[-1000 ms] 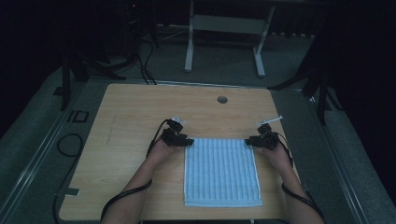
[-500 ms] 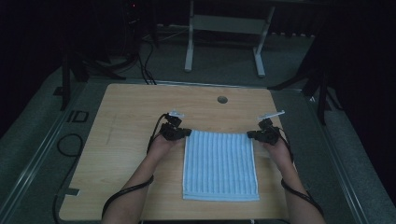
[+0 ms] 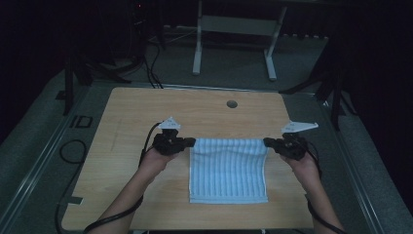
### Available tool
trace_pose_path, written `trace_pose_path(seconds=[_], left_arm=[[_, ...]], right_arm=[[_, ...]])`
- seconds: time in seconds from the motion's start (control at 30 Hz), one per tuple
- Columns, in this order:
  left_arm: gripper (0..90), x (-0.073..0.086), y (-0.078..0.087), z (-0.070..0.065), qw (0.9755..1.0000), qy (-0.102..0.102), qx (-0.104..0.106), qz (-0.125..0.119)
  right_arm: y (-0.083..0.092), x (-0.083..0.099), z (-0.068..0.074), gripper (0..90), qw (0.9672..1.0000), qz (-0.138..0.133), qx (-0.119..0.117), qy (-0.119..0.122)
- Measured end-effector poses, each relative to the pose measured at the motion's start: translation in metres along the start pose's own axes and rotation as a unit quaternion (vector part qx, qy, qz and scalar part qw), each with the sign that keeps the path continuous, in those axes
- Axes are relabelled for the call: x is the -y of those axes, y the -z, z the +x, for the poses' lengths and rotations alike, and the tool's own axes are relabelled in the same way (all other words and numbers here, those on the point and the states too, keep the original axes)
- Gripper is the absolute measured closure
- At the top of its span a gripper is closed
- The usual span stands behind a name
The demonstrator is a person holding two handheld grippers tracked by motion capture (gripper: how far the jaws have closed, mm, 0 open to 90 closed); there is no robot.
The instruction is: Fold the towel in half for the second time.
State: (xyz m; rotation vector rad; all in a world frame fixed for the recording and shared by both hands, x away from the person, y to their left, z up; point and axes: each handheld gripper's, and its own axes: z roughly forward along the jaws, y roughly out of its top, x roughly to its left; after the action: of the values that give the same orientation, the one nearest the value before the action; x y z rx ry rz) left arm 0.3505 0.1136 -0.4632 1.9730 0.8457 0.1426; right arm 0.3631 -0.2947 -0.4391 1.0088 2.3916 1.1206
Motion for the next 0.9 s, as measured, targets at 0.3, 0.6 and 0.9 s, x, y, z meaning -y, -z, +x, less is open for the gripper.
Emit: trace_pose_path(seconds=[0.3,0.6,0.9], left_arm=[[87.1,0.039,0.022,-0.036,0.9995,0.003,0.033,-0.004],[86.6,0.085,0.022,-0.062,0.9982,0.003,0.053,0.026],[58.3,0.097,0.02,-0.07,0.9966,-0.004,0.075,0.032]], right_arm=[[0.034,0.044,0.047,87.5,0.9994,-0.002,-0.023,0.026],[0.034,0.08,0.065,87.5,0.9984,0.028,-0.046,0.017],[0.029,0.107,0.067,80.8,0.9977,0.043,-0.052,-0.012]])
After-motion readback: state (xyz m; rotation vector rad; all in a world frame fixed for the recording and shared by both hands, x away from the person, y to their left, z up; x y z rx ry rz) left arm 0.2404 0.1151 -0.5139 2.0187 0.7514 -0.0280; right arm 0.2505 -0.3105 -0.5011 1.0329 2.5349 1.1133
